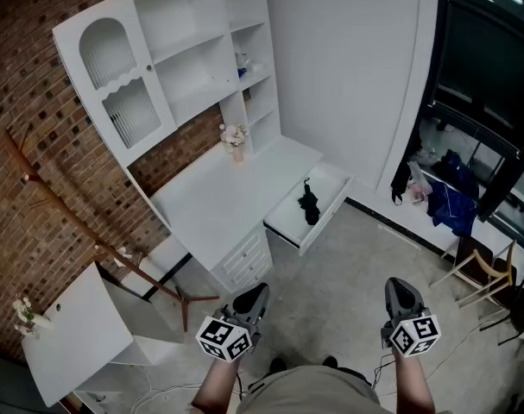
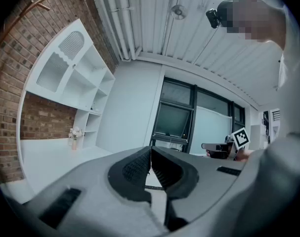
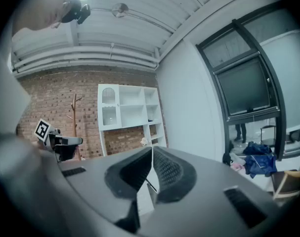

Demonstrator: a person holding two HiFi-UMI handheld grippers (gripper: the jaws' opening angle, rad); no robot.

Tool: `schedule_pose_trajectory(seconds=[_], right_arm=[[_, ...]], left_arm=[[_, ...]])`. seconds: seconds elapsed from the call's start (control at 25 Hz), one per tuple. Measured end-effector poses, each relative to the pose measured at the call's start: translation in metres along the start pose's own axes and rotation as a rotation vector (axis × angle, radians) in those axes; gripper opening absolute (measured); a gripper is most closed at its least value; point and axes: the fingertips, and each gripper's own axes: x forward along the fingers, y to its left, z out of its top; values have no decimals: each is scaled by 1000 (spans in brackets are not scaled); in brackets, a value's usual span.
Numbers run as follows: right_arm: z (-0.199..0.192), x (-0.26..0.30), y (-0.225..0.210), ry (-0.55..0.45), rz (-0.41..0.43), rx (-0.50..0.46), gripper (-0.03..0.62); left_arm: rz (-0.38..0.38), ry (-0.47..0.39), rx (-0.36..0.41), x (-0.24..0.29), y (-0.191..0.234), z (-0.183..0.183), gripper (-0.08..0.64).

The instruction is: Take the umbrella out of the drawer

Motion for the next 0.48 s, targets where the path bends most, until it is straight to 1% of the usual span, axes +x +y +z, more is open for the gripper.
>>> schedule_pose_trajectory(seconds=[0.48], right_arm=[[3,-2,-2,-10,-13,0,32]], left_arm=[[2,-5,1,-2,1,1,25]])
